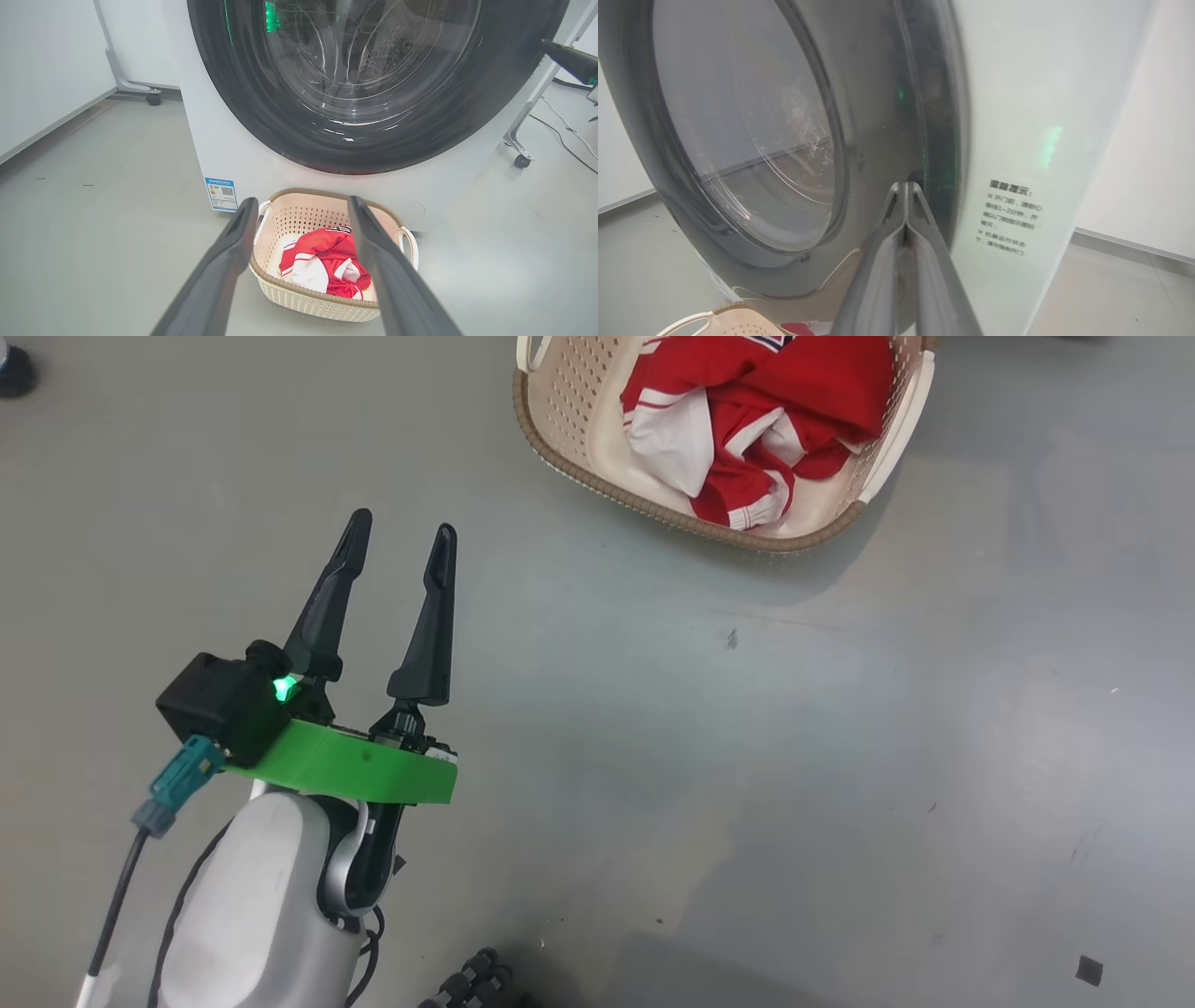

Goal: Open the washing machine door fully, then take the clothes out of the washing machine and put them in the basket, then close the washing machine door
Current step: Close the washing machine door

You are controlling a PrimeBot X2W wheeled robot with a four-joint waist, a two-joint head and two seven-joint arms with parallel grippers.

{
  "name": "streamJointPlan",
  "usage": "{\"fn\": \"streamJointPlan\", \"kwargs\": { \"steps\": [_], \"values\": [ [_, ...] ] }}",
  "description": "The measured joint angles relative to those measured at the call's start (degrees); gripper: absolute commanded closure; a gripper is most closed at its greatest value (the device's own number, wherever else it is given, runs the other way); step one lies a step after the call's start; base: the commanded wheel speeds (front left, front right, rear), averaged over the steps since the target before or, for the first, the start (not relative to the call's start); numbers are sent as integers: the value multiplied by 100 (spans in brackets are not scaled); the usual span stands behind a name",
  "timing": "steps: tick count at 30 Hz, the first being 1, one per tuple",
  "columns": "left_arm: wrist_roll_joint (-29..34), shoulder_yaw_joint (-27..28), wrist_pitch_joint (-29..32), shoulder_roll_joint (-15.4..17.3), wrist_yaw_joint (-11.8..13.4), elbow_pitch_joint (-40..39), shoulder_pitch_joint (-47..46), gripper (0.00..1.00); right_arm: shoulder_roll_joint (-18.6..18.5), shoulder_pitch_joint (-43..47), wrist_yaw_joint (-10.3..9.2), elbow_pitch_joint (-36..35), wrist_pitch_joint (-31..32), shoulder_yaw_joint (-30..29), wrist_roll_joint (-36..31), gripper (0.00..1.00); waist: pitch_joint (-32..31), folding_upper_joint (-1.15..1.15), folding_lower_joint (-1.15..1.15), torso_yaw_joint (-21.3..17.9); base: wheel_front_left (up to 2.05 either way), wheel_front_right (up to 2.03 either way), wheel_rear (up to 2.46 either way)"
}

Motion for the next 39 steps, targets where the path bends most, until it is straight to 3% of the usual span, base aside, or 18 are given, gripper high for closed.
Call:
{"fn": "streamJointPlan", "kwargs": {
  "steps": [9, 23, 39],
  "values": [
    [80, 76, 0, 18, -1, 124, 2, 0, 3, 818, 49, 220, -327, 52, 0, 100, -520, 0, 0, -116, 0, 0, 0],
    [274, 163, 0, 344, 0, 349, 383, 0, 604, 2262, 38, 234, -488, -10, 324, 100, -1543, 0, 0, -654, 0, 0, 0],
    [316, 441, 0, 517, -1, 502, 1341, 0, 1152, 4041, -199, -201, -513, -267, 676, 100, -2858, 0, -1, -1443, 0, 0, 0]
  ]
}}
